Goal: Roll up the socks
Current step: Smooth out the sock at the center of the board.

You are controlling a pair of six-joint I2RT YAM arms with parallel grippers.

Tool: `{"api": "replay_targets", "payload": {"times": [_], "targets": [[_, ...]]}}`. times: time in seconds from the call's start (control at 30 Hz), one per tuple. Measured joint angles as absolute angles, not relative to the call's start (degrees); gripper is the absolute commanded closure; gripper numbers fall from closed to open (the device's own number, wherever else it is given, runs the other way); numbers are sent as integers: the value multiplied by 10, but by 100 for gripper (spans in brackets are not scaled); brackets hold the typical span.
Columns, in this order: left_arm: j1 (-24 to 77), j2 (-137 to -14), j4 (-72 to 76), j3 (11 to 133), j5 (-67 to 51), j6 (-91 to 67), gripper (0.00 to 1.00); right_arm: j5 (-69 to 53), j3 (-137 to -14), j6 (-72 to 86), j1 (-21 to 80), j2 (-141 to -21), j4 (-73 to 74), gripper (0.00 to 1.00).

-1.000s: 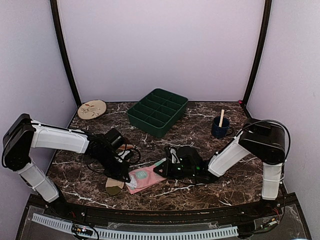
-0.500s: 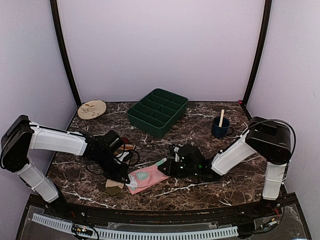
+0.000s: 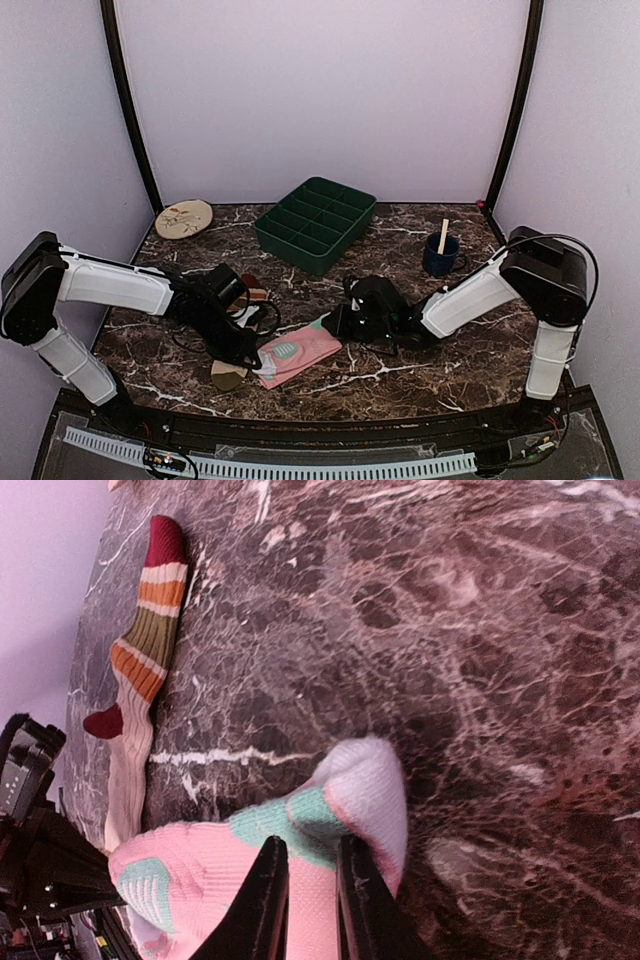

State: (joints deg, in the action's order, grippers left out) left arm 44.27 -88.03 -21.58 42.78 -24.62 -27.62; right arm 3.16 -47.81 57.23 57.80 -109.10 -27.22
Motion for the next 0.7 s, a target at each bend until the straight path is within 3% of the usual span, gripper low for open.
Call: {"api": "replay_targets", "payload": {"times": [0.7], "targets": [[446,-898,-224,443,-249,-260,99,103,-501,544,571,-1027,-127,60]]}}
